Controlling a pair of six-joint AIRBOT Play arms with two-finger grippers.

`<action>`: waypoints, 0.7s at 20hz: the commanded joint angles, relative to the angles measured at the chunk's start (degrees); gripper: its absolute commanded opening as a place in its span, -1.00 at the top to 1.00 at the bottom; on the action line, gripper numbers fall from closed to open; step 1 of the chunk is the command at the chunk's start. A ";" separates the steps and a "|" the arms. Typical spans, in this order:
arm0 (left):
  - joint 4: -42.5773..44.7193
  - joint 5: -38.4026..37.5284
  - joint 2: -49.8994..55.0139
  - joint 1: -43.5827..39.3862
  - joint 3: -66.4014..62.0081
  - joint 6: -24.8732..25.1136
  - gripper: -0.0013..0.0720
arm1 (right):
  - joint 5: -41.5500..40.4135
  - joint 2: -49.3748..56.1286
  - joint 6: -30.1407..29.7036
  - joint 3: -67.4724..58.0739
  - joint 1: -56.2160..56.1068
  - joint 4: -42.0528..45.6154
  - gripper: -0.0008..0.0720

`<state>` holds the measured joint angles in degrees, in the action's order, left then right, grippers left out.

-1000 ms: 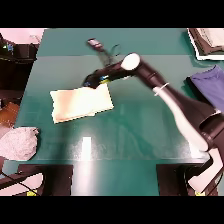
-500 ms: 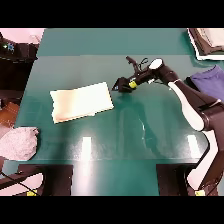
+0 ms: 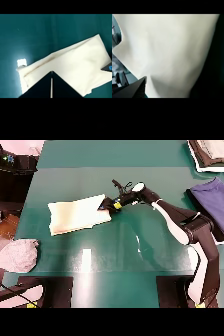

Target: Fold the shirts.

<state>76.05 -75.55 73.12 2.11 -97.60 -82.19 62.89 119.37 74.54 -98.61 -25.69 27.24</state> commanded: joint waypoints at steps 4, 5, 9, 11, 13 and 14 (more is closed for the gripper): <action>0.00 -1.14 -0.04 0.00 0.02 0.17 0.89 | -8.31 0.28 -3.89 -2.25 -3.61 -3.54 0.93; 0.00 -1.18 -0.04 0.00 0.07 0.17 0.89 | -7.13 0.24 -5.05 -3.61 -3.54 -3.37 0.93; 0.00 -2.80 -0.04 0.00 0.07 1.27 0.89 | 0.48 -3.08 -3.17 -10.12 1.88 5.97 0.94; -0.24 -3.15 -0.04 0.00 0.07 1.20 0.89 | 2.95 -7.85 -2.29 -10.36 7.76 11.30 0.94; -1.38 -2.82 -0.04 0.00 0.07 1.22 0.89 | 5.60 -12.70 -0.87 -10.32 15.19 16.55 0.94; -2.19 -2.80 -0.04 -0.02 0.07 1.20 0.89 | 6.91 -15.12 -0.07 -10.27 19.32 19.82 0.94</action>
<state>75.31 -78.11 73.12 2.11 -97.56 -81.10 65.25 109.89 72.49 -108.16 -15.00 38.04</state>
